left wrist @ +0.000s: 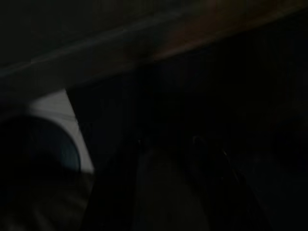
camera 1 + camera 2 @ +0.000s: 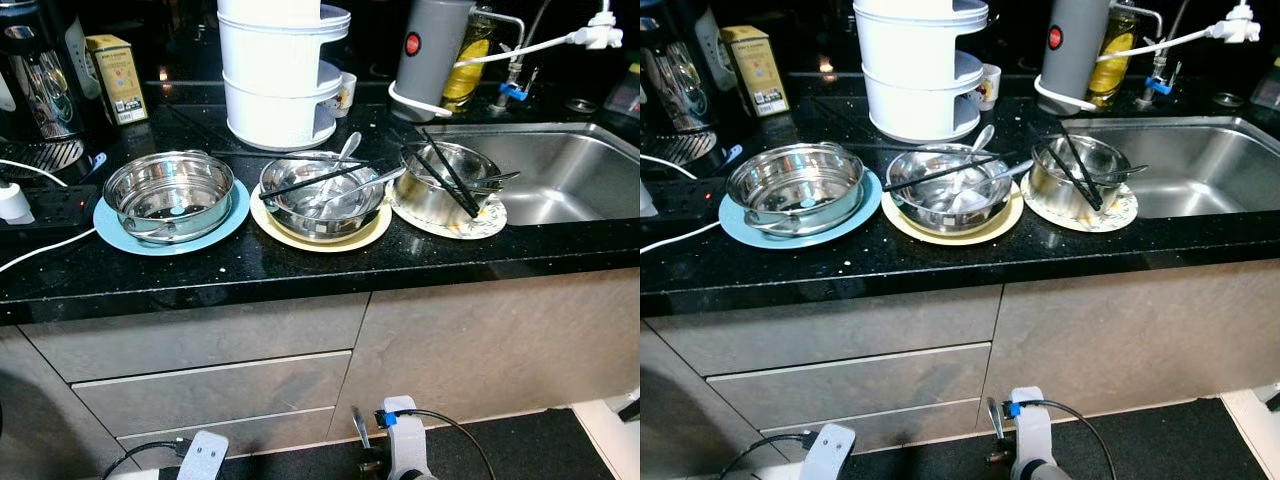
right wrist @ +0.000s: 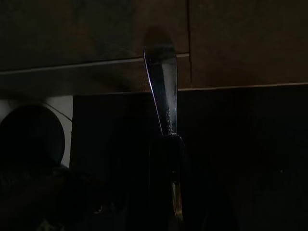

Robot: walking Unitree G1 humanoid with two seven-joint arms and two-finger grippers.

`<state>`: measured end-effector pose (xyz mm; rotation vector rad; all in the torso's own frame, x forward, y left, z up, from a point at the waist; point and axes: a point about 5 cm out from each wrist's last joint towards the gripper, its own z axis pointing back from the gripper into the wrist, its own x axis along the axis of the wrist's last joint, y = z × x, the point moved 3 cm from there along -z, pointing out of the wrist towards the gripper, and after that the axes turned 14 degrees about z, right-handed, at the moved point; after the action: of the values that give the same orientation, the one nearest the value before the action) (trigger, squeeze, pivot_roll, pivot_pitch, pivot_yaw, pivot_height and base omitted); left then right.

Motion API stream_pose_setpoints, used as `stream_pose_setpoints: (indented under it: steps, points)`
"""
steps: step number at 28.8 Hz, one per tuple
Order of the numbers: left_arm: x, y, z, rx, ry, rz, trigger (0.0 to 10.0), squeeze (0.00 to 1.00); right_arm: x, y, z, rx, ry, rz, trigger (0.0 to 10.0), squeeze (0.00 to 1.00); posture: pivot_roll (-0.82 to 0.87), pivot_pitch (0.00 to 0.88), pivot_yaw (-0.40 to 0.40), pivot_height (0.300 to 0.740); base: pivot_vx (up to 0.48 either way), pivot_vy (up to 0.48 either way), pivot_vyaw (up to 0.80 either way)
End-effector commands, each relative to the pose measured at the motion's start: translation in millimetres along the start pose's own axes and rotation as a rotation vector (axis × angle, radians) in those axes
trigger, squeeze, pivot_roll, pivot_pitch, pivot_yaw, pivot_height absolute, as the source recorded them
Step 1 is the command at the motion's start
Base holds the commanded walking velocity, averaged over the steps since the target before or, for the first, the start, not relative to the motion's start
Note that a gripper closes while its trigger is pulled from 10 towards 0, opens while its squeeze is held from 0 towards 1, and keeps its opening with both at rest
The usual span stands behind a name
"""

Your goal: Kitchen organization

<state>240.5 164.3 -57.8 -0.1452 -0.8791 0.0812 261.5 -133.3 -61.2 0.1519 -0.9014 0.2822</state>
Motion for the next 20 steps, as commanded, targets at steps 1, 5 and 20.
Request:
stream_pose_setpoints:
  steps: [1,5,20]
  points:
    - [-4.0,5.4,2.1,0.044,-0.033,-0.021,10.0,0.0,-13.8,-0.4,3.3,-0.012,0.036,-0.019,10.0,0.0,-0.04,0.175,-0.049,0.74,0.0,0.0,0.0]
    - [6.6,8.4,0.9,0.06,-0.093,-0.023,10.0,0.0,-5.4,-1.8,2.9,-0.043,-0.033,-0.043,10.0,0.0,-0.05,0.206,-0.036,0.74,0.0,0.0,0.0]
    - [3.4,14.6,4.7,0.06,-0.159,0.058,10.0,0.0,-19.8,8.8,8.5,-0.029,-0.053,-0.021,10.0,0.0,-0.04,0.224,-0.025,0.74,0.0,0.0,0.0]
